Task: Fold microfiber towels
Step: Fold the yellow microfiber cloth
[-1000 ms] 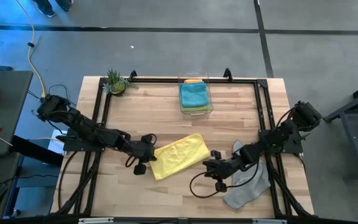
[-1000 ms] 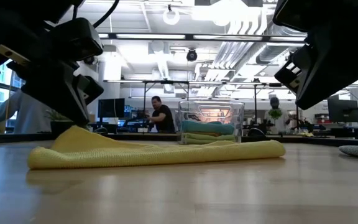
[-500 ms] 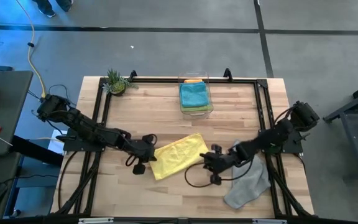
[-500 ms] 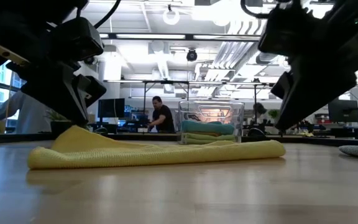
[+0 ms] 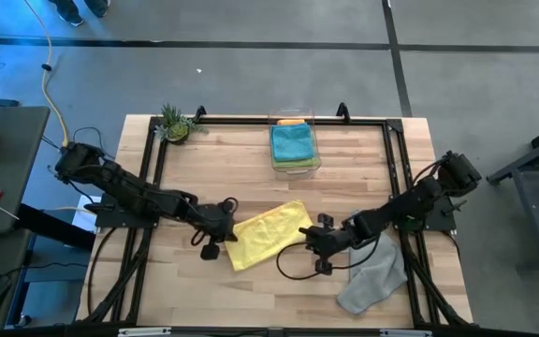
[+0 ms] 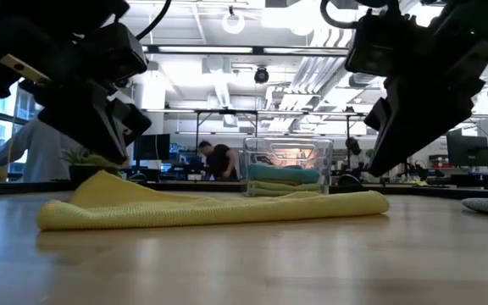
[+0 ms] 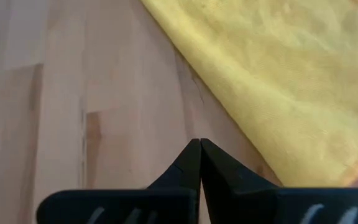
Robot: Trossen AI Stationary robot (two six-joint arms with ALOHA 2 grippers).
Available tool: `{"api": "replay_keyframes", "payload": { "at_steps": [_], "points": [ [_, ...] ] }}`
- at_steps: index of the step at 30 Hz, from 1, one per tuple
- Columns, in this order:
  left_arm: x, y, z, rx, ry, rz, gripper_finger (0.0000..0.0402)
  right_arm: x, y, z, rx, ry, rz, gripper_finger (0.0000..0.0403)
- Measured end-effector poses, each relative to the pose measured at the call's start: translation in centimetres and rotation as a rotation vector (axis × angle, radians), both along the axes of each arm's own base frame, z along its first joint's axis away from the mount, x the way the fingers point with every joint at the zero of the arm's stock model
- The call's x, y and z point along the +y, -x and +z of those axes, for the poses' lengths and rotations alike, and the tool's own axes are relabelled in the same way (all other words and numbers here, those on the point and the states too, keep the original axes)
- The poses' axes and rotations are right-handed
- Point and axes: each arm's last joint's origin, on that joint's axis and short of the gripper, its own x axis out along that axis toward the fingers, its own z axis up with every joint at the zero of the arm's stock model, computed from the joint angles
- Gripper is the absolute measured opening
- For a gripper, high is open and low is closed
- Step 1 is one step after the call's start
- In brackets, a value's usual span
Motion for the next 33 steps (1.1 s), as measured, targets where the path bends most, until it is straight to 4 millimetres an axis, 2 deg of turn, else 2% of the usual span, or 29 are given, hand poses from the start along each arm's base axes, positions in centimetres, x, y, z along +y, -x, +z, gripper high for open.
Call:
{"api": "replay_keyframes", "payload": {
  "at_steps": [13,22,27,33],
  "points": [
    [0.3,0.4,0.9,-0.028,-0.009,-0.013,0.0000,-0.3,0.1,-0.2,0.008,0.040,-0.070,0.0000],
    [0.0,0.5,0.9,-0.015,-0.006,-0.032,0.0000,0.2,-0.6,-1.9,0.020,0.012,-0.063,0.0000],
    [-0.5,0.4,1.0,-0.063,0.013,-0.052,0.0000,0.2,-0.8,-1.4,0.007,0.013,-0.070,0.0000],
    [-0.5,1.1,0.1,-0.116,0.062,-0.035,0.0000,0.0,-1.3,-1.3,-0.006,-0.009,-0.093,0.0000]
  ]
}}
